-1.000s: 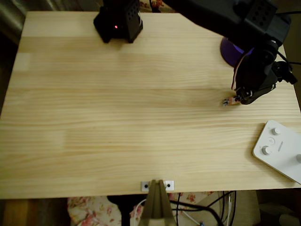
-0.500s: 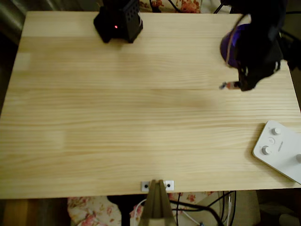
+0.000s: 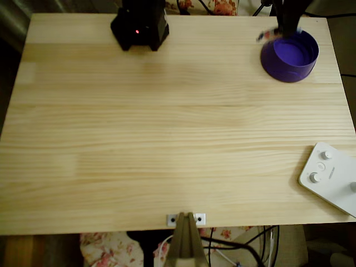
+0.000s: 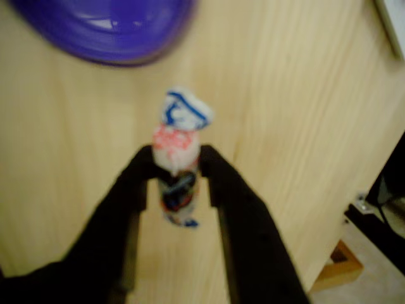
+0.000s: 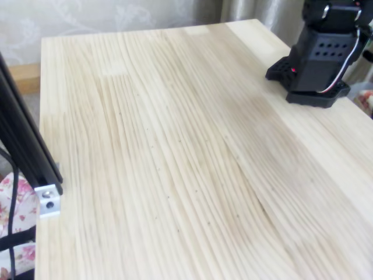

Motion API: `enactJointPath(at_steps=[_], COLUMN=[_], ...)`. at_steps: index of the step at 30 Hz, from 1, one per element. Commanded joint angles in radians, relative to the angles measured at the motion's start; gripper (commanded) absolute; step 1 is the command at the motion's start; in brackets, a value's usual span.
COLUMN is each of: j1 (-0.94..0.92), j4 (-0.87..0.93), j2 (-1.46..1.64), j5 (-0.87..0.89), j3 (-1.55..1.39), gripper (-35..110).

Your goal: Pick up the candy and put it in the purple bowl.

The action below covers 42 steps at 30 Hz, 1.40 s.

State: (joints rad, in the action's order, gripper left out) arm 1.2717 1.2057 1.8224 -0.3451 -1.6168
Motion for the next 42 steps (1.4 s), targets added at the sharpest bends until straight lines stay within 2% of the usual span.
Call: enactJointPath(at_steps=[1, 11, 26, 42], j1=[0.080, 0.150, 0.103, 0.098], j4=[-0.028, -0.064, -0.081, -0.120], j2=[0.107, -0.106, -0.330, -0.403], j5=[0.003, 0.014, -0.008, -0.020], j3=[0.017, 0.241, 0.454, 0.449], gripper=[0, 0, 1, 12])
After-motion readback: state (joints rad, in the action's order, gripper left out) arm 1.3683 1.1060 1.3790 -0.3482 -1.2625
